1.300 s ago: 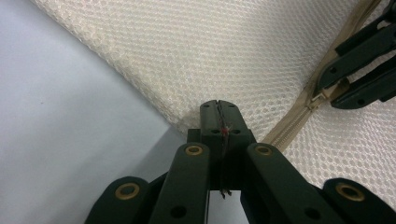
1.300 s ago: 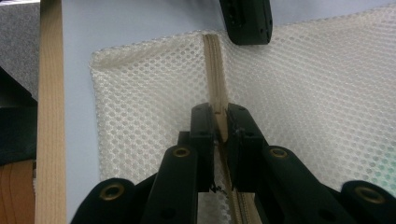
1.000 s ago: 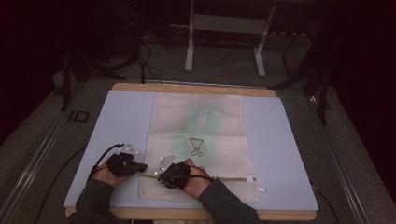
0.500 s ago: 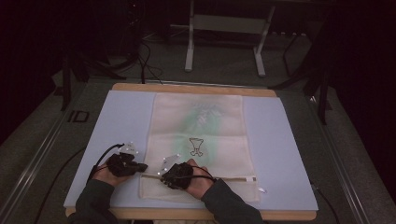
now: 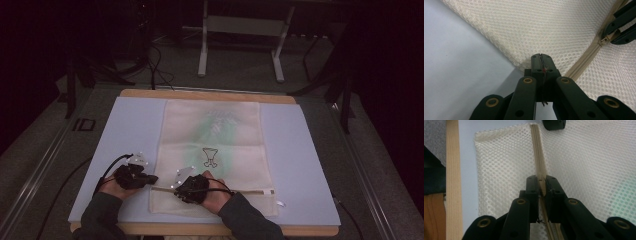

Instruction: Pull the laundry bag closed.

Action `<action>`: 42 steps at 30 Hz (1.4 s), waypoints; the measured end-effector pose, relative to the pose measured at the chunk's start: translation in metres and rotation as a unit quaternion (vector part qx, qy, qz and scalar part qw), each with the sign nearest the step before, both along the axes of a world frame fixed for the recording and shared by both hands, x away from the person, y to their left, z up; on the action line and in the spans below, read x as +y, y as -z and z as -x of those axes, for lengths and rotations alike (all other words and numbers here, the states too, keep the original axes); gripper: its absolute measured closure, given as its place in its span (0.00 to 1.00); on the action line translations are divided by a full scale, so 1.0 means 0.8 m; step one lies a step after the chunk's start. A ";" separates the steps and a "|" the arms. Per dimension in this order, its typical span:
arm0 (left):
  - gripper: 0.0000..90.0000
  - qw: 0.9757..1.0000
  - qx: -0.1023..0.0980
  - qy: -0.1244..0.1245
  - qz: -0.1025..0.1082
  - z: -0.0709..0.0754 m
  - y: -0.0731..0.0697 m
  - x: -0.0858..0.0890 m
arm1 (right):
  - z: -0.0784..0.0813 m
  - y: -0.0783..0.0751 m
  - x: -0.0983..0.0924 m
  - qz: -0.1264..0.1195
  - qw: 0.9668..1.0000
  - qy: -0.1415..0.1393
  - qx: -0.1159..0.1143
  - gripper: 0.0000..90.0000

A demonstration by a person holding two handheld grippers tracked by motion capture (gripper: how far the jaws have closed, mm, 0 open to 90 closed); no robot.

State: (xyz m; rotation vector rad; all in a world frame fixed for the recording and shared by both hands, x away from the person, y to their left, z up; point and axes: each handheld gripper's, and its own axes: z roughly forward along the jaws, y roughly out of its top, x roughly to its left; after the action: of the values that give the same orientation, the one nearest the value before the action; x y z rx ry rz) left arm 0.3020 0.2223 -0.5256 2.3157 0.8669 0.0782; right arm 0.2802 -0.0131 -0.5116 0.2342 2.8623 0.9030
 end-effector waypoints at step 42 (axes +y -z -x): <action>1.00 1.000 -0.001 0.000 -0.002 0.000 0.000 0.000 | 0.000 -0.001 -0.030 0.005 1.000 0.007 0.005 0.91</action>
State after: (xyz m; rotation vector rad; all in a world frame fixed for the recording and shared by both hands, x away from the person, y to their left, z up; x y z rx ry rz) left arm 0.3016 0.2221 -0.5254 2.3180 0.8666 0.0826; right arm 0.2805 -0.0375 -0.5107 0.2574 2.8691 0.8880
